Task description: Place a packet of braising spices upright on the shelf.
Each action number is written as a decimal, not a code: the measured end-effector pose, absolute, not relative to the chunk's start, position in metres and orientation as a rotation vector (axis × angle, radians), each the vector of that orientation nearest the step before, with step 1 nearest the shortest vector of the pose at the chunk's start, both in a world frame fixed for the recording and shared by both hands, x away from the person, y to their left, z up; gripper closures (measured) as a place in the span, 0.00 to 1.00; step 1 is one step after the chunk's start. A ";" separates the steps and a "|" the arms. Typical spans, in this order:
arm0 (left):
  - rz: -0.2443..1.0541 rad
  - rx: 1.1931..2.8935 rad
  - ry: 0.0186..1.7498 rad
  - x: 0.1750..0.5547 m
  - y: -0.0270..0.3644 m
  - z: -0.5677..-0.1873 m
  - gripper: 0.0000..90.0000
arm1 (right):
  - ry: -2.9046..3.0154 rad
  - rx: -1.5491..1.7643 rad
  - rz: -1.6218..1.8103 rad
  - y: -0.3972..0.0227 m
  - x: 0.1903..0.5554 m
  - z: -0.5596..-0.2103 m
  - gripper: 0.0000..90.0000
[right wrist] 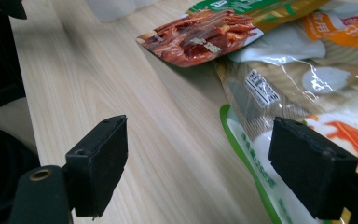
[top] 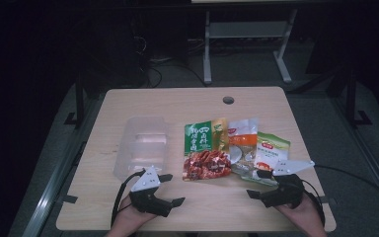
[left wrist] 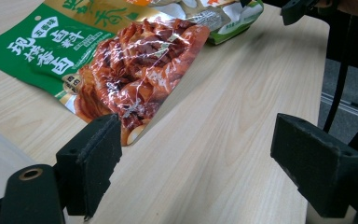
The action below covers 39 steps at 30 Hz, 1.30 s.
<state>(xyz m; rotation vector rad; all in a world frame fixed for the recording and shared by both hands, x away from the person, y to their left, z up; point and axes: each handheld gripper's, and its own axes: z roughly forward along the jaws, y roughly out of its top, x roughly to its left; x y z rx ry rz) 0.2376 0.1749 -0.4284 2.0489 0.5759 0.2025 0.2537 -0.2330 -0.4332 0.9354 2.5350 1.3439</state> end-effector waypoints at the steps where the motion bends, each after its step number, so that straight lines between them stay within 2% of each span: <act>1: 0.203 2.050 0.577 0.238 0.175 -0.429 0.18 | 2.538 0.931 1.346 -0.231 0.255 -0.433 0.21; 15: 0.191 2.045 0.582 0.238 0.176 -0.429 0.18 | 2.568 0.916 1.368 -0.218 0.278 -0.412 0.18; 26: 0.181 2.046 0.586 0.241 0.173 -0.430 0.18 | 2.631 0.934 1.300 -0.184 0.333 -0.381 0.20; 39: 0.195 2.034 0.589 0.242 0.176 -0.427 0.18 | 2.653 1.020 1.196 -0.166 0.392 -0.374 0.24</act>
